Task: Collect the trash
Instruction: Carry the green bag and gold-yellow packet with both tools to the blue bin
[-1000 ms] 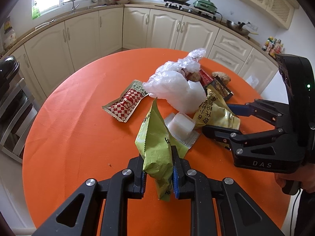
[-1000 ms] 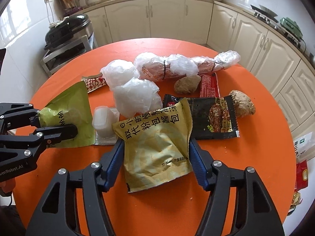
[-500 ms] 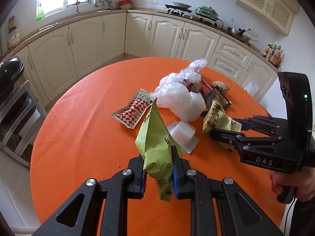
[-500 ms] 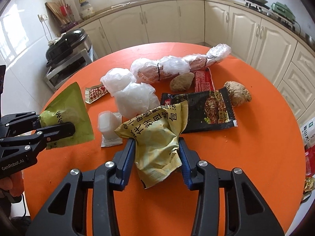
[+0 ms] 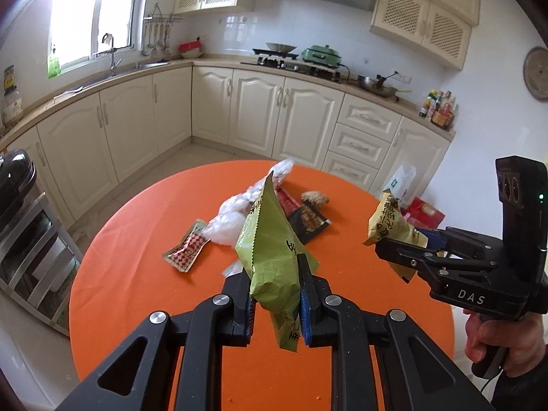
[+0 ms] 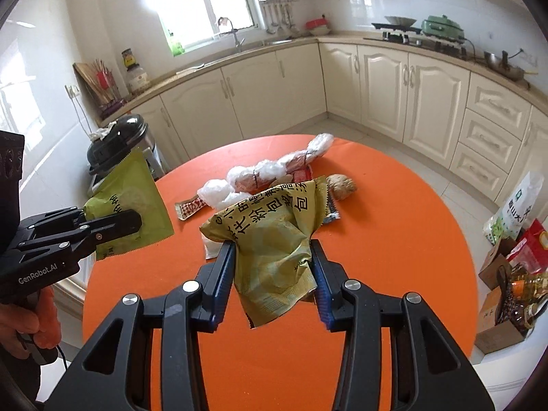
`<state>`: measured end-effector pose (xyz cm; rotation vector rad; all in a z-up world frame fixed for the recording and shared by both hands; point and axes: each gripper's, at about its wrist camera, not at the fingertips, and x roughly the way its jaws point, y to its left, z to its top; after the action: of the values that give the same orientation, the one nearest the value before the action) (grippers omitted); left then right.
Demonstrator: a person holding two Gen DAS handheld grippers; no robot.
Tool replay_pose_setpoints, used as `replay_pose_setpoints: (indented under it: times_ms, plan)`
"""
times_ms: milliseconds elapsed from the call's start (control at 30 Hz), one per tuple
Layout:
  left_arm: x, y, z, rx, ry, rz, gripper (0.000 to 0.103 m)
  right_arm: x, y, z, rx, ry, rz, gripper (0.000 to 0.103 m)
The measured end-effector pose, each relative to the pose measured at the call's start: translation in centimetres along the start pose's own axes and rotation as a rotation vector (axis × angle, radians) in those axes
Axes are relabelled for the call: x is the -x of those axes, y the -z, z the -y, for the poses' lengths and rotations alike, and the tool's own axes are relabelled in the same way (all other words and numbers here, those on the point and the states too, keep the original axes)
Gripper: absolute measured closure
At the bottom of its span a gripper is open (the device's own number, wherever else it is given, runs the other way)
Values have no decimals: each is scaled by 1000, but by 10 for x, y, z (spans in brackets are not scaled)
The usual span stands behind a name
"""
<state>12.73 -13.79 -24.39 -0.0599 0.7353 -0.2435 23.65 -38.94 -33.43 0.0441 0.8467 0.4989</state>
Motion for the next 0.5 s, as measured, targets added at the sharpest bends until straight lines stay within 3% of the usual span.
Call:
replay_pose_setpoints:
  times_ms: [233,500]
  plan:
    - [19,-5,71,-103,96,50,86,75,15,33,-74,89,99,61]
    - [10,-2,167,-242,248,28,86,156,54,98,-231,257,175,61]
